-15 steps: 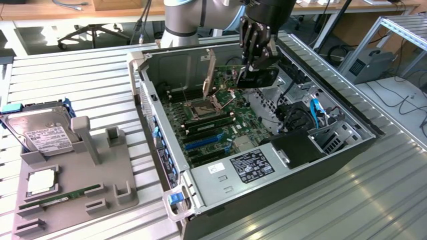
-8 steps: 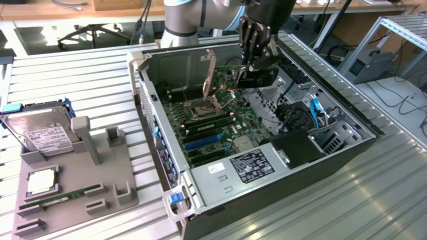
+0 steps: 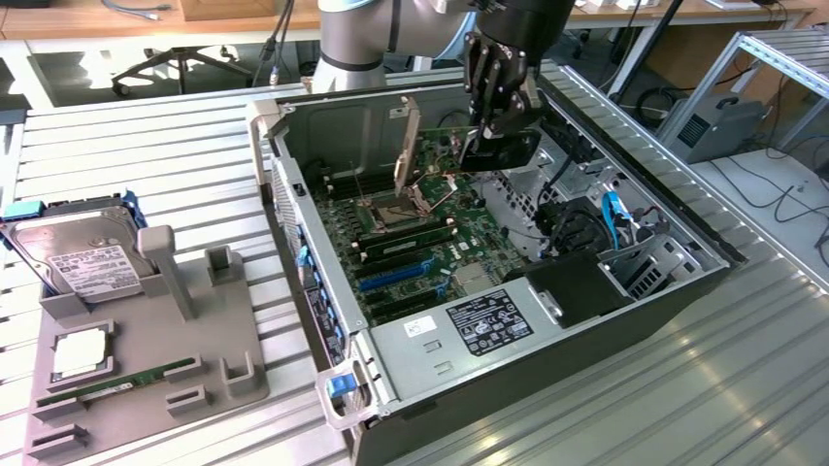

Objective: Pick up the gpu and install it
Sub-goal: 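Insert the gpu into the slot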

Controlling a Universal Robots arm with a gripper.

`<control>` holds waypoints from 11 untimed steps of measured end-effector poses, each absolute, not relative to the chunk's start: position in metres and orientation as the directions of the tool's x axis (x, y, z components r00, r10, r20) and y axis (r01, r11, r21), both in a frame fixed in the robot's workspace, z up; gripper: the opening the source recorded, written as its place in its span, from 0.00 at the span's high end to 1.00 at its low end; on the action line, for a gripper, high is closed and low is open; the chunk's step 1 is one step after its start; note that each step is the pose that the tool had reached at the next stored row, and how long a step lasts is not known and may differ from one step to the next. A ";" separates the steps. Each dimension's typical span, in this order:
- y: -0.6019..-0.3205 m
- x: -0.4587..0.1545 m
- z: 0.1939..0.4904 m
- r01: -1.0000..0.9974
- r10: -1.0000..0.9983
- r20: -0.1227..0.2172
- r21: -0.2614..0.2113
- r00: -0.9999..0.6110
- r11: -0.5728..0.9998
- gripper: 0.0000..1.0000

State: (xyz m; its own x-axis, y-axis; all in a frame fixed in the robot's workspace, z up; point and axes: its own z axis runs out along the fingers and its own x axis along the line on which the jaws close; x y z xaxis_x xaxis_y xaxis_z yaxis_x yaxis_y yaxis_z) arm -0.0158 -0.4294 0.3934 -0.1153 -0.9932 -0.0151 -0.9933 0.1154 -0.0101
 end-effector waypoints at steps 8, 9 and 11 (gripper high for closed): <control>-0.429 -0.016 0.393 -0.995 -0.995 -0.015 -0.010 -0.101 0.101 0.73; -0.429 -0.016 0.393 -0.995 -0.995 -0.014 -0.010 -0.099 0.099 0.73; -0.429 -0.016 0.393 -0.995 -0.995 -0.014 -0.010 -0.095 0.095 0.73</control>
